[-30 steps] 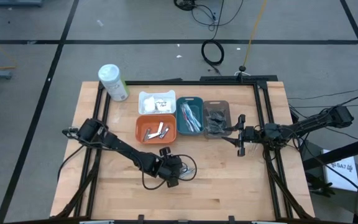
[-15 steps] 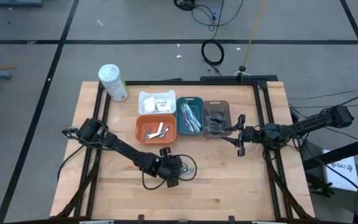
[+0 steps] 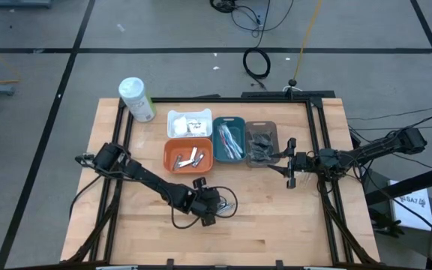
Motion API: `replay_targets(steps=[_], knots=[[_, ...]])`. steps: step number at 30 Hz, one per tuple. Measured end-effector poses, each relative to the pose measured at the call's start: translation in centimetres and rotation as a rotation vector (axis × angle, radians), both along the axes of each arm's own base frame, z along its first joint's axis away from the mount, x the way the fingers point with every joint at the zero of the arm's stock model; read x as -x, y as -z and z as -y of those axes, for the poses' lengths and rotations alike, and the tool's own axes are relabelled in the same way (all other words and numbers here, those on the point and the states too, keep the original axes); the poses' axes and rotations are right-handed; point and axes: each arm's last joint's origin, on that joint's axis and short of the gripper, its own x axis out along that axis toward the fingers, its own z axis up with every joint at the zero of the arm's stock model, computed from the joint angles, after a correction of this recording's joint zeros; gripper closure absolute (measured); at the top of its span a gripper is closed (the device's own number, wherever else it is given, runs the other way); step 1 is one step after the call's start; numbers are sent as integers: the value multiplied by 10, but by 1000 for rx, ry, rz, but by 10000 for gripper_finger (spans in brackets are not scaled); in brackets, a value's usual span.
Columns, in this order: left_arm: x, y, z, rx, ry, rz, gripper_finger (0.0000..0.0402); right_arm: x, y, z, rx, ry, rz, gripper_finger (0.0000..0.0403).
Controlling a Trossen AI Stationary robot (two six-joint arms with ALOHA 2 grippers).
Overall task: Pick & Place Travel size toiletries
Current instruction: Put the nail cutter into the orange bin
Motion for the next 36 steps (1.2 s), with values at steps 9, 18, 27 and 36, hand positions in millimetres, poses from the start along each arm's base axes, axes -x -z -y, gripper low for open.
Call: replay_targets(steps=[9,18,27,36], knots=[[0,1,1,21,11,-10,361,0,0,0,0,0,0,248],[0,1,1,41,16,-13,351,0,0,0,0,0,0,248],[0,0,1,41,18,-11,377,0,0,0,0,0,0,248],[0,-4,1,-5,42,10,360,0,0,0,0,0,0,248]])
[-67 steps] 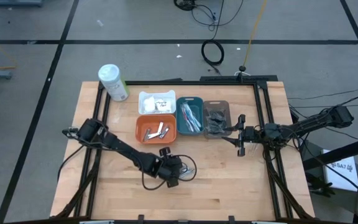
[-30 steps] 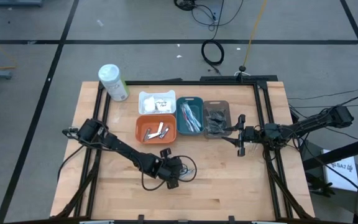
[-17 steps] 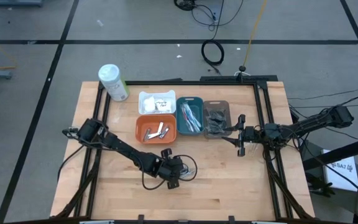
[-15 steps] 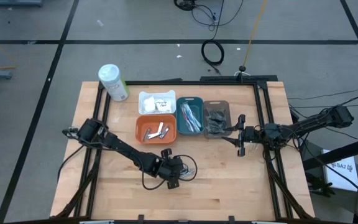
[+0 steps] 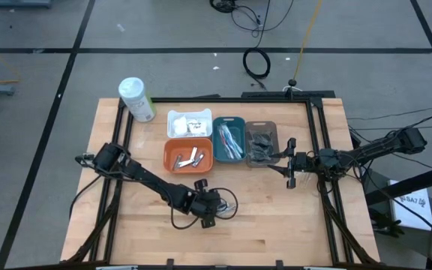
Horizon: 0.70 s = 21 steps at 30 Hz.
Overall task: Pick & Place Travel size toiletries
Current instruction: Put the nail cutter into the orange bin
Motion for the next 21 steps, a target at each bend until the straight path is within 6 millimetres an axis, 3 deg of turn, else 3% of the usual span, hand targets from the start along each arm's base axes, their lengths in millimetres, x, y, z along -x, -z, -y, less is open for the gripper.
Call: replay_targets(steps=[5,12,17,21], knots=[[3,-20,-2,-14,25,40,378,0,0,0,0,0,0,248],[10,-59,-7,-53,28,128,371,0,0,0,0,0,0,248],[21,-90,-12,-79,38,177,359,0,0,0,0,0,2,248],[31,-115,-16,-67,43,227,375,0,0,0,0,0,0,248]])
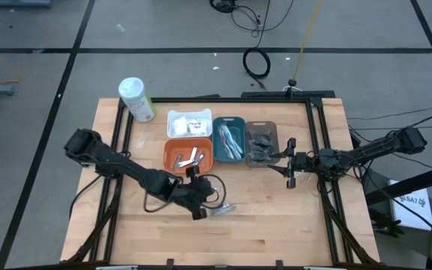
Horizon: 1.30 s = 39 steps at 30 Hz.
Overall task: Pick & Place Travel size toiletries
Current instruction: Put the nail cutter into the orange bin
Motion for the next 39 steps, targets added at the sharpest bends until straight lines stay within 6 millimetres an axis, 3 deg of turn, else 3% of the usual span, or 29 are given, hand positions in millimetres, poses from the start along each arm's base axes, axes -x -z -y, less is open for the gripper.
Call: replay_targets(steps=[5,8,16,19,29,39], knots=[[10,-23,0,-34,55,67,378,0,0,0,0,0,0,248],[12,-27,1,-19,89,154,373,0,0,0,0,0,0,248],[20,16,-3,41,149,241,377,0,0,0,0,0,0,248],[32,25,-13,61,95,218,377,0,0,0,0,0,0,248],[77,16,-63,25,-152,228,370,0,0,0,0,0,0,248],[102,51,-110,155,-533,219,368,0,0,0,0,0,0,248]])
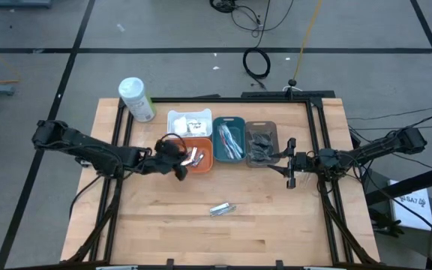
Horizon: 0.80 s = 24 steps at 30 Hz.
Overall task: Pick & Place Travel size toiletries
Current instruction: Put the nail cutter into the orange bin
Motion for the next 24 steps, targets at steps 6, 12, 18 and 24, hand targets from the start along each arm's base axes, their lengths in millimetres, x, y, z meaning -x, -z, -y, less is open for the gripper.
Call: replay_targets(steps=[6,12,18,24], knots=[[5,15,-11,51,-100,-19,367,0,0,0,0,0,0,248],[5,15,-12,58,-106,-12,366,0,0,0,0,0,0,248],[5,15,-12,58,-106,-12,349,0,0,0,0,0,0,248],[5,15,-12,58,-106,-12,330,0,0,0,0,0,0,248]])
